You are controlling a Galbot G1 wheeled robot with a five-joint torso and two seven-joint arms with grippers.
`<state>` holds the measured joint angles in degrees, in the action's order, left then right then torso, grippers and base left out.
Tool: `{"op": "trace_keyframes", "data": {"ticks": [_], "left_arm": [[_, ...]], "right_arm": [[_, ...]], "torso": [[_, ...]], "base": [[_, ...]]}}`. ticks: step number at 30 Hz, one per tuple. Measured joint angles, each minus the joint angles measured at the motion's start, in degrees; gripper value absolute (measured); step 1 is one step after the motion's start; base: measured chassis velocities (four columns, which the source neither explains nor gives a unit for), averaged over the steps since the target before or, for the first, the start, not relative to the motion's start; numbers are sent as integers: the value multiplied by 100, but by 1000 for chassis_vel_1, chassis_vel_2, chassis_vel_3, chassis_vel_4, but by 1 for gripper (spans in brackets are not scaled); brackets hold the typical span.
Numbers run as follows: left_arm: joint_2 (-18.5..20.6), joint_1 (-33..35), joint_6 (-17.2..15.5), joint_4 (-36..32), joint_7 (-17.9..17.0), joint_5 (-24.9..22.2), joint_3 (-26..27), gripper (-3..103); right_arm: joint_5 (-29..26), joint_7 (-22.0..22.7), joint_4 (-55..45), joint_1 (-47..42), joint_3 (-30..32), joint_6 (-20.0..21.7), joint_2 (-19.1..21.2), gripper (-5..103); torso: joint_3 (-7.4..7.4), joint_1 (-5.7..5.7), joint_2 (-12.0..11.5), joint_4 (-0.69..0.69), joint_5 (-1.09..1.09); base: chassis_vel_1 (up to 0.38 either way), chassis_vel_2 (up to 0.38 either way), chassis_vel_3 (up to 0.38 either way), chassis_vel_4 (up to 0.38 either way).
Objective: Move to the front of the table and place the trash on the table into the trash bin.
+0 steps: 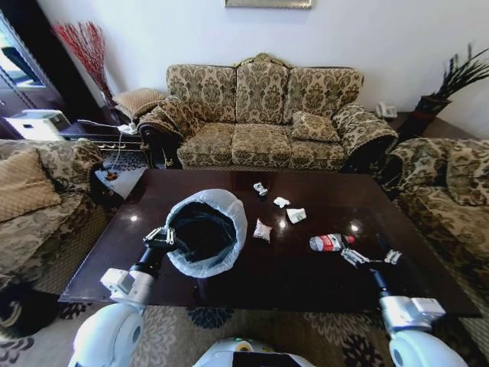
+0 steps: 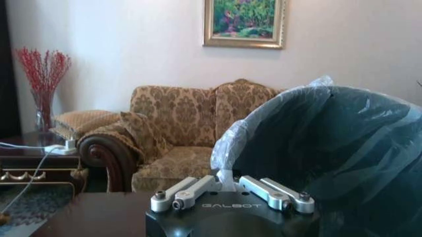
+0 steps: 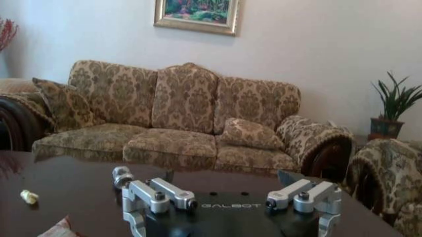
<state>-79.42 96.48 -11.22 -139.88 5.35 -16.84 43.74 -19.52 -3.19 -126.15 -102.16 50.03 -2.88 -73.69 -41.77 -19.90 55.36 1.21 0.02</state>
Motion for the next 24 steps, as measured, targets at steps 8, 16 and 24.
{"op": "trace_keyframes", "data": {"ticks": [8, 16, 24], "left_arm": [[-85, 1, 123, 84, -190, -30, -12, 2], [-68, -55, 226, 145, -339, -11, 28, 2], [281, -176, 65, 286, -420, -232, 74, 2]], "right_arm": [[-236, -80, 29, 105, -93, 186, 257, 100], [-529, -90, 768, 1328, -1207, 525, 909, 100], [-608, 361, 1513, 2464, -2618, 712, 997, 100]], "torso": [[3, 7, 6, -2, -4], [-2, -3, 1, 0, -1], [-1, 0, 1, 1, -4]], "base": [[23, -53, -35, 31], [0, 0, 0, 0], [0, 0, 0, 0]]}}
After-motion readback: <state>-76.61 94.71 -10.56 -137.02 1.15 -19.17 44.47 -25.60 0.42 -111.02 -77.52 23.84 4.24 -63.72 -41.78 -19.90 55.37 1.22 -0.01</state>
